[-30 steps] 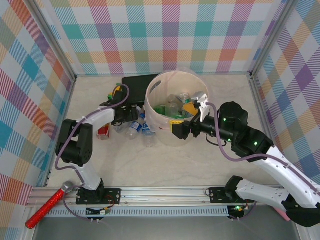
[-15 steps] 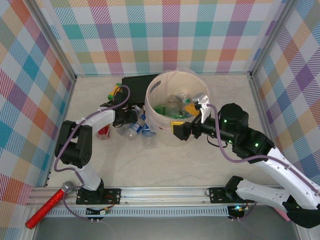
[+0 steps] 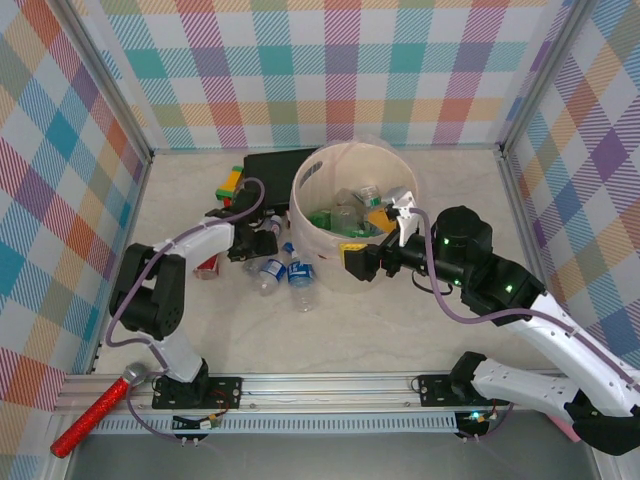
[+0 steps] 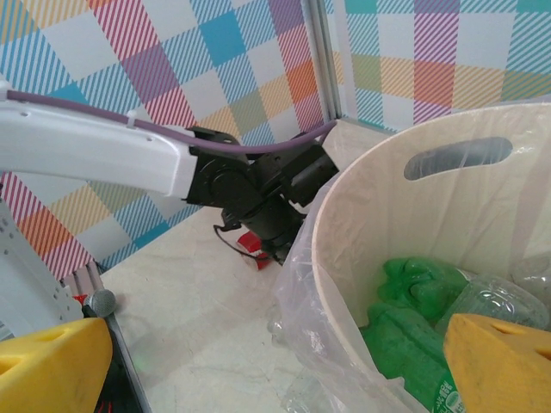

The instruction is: Put the plastic bottles in the bin

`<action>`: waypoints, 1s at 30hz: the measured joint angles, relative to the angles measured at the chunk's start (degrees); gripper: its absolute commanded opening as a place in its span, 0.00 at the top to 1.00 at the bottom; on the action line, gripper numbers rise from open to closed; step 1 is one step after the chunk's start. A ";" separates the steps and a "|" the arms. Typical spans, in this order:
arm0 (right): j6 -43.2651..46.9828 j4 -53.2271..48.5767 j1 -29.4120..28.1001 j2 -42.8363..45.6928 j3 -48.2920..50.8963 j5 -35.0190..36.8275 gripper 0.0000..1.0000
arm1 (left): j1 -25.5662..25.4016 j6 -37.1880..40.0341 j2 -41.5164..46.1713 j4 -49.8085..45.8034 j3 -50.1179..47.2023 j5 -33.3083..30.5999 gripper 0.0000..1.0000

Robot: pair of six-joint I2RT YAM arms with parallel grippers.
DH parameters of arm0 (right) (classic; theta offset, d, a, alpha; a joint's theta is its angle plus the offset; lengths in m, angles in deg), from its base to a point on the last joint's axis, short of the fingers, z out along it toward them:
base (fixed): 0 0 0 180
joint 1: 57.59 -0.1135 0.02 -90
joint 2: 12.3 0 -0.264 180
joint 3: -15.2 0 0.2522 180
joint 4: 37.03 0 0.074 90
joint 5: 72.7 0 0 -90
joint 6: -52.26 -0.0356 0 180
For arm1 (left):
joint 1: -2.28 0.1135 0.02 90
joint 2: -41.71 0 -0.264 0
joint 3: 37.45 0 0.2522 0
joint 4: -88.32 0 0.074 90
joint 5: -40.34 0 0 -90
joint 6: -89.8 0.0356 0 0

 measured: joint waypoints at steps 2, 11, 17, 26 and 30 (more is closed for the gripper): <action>0.00 0.00 0.00 0.13 0.00 0.00 0.01 | 0.00 0.37 -2.23 0.11 1.66 0.07 0.27; 0.00 -0.02 0.00 0.79 0.02 0.44 0.01 | -0.15 2.47 -4.44 0.09 2.84 0.22 0.43; 0.00 0.00 0.00 0.42 0.02 0.44 0.01 | -0.15 2.32 -2.86 0.02 1.92 -0.22 0.48; -0.02 0.02 0.00 -0.79 0.02 0.39 0.01 | -0.26 1.60 6.01 -0.94 -0.24 -1.03 0.48; -0.02 0.02 0.00 -0.92 0.02 0.42 0.01 | -0.28 1.33 10.75 -1.97 -0.24 -0.98 0.47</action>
